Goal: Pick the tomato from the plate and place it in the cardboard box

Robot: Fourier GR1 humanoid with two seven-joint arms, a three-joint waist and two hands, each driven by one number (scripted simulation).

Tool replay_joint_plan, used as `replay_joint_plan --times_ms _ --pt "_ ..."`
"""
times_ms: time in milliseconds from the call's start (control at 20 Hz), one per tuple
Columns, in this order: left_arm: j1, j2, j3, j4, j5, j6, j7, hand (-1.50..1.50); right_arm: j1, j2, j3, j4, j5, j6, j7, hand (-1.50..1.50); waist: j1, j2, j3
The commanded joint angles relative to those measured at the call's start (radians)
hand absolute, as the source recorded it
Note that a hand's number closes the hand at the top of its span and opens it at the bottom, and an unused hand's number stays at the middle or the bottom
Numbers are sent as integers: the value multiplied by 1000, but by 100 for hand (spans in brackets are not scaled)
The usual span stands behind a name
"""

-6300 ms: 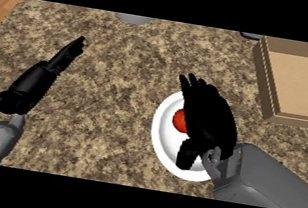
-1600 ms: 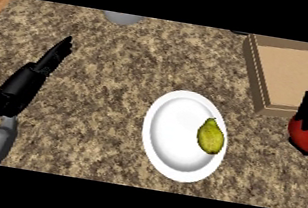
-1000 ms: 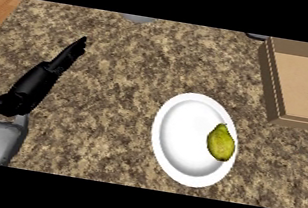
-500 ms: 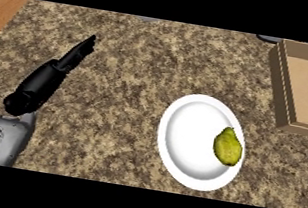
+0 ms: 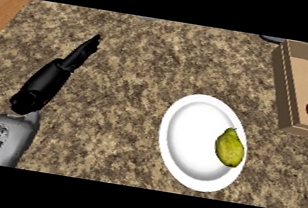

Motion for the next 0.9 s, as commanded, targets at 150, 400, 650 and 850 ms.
replay_joint_plan --times_ms 150,400,650,850 --pt "-11 25 29 12 21 -22 5 0 -39 79 -110 61 -171 166 -225 -150 -14 -4 3" --pt "3 1 7 8 8 -8 10 0 -56 151 -271 153 -407 391 -92 -150 -24 -8 4" --pt "-6 -9 2 -7 8 -1 20 0 -108 124 -369 249 -532 531 97 -150 -16 -6 2" --pt "-23 9 20 1 13 -9 0 0 -134 92 -434 283 -604 567 185 -150 -7 10 5"
